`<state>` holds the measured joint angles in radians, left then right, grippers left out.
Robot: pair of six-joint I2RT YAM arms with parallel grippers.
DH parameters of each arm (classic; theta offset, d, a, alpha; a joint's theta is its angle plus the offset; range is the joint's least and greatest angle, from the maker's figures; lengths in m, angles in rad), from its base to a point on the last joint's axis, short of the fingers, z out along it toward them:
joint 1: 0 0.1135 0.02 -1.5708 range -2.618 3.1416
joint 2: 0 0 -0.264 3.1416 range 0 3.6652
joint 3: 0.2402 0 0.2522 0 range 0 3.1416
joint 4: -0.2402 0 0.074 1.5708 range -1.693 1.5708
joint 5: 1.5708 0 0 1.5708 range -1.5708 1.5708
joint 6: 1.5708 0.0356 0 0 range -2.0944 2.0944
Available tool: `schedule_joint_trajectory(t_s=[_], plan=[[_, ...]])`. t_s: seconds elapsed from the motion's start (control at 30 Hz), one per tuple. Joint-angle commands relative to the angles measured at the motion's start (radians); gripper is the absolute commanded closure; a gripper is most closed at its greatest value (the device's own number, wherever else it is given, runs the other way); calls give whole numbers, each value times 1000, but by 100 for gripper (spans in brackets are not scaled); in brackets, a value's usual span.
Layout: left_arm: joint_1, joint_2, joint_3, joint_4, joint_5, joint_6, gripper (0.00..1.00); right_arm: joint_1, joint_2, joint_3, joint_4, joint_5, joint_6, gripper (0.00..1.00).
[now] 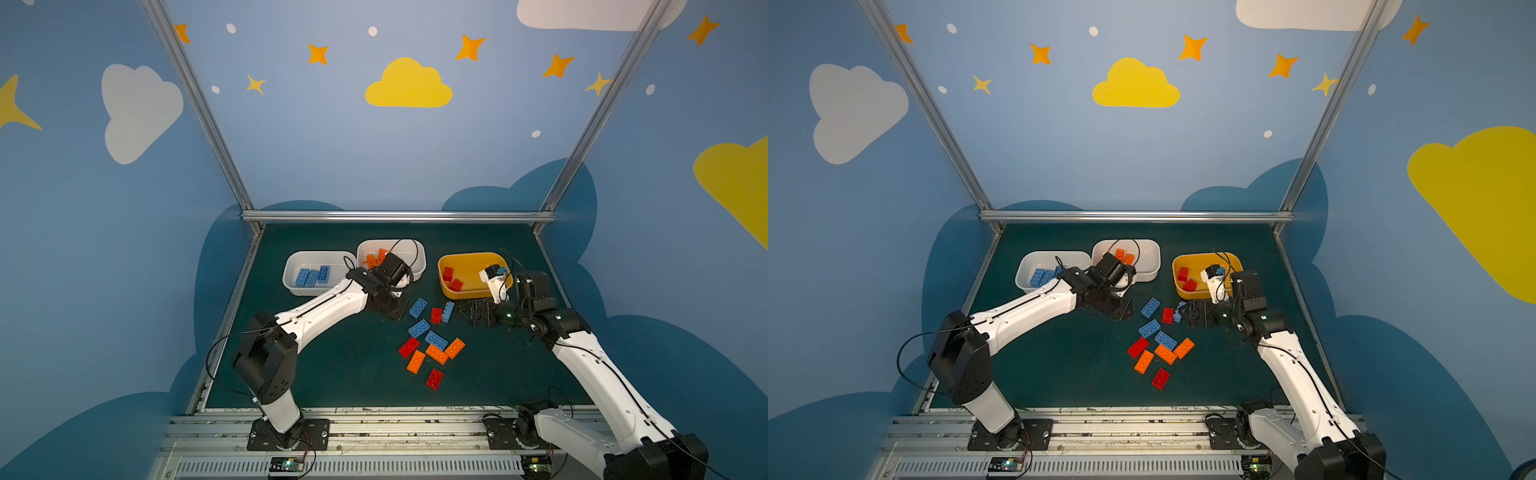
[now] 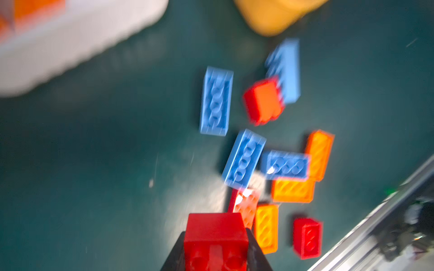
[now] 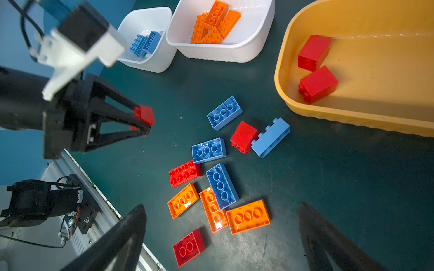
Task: Sort the legos into containers by color
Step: Place the lego in the container.
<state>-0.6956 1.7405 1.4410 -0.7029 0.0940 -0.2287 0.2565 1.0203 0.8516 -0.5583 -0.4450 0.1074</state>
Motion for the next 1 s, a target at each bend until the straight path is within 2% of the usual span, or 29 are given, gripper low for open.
schedule_joint_trajectory(t_s=[0.0,0.23,0.47,0.63,0.77,0.97], plan=[[11,109,122,35,113,61,67,-6,-17,19,-12,39,-1,2],[36,364,413,204,325,-3,67,-36,-23,44,-53,79,-20,2],[37,595,660,328,399,-86,67,-72,-49,47,-79,94,-30,2],[32,751,848,356,415,-115,67,-94,-63,39,-90,97,-38,2],[21,868,1019,247,352,-75,67,-103,-69,38,-99,98,-42,2],[2,899,1039,258,249,12,63,-106,-81,35,-110,95,-42,2]])
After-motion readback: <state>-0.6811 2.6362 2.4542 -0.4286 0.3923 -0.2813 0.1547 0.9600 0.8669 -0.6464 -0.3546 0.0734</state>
